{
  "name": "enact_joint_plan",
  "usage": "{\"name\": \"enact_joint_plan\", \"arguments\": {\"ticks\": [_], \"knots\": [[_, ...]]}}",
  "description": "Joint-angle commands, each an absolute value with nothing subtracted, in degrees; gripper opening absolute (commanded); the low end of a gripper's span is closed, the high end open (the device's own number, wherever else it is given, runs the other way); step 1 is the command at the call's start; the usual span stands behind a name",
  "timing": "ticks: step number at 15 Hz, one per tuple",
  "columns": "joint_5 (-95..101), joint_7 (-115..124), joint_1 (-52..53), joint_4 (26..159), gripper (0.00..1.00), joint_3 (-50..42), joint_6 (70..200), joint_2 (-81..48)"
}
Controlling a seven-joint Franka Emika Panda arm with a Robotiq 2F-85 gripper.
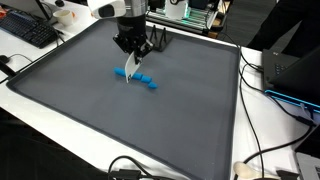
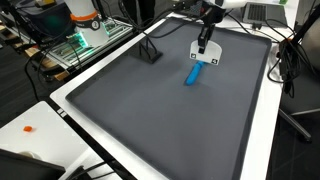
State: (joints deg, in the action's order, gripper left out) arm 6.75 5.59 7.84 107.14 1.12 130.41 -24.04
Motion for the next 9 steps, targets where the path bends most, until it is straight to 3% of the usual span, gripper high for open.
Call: {"name": "enact_joint_plan", "arguments": {"ticks": [1, 9], "knots": [[8.4, 4.9, 7.2, 107.6, 0.01, 0.7, 129.9, -23.3], [8.4, 4.7, 6.6, 107.1, 0.01, 0.7, 130.5, -25.0]]}}
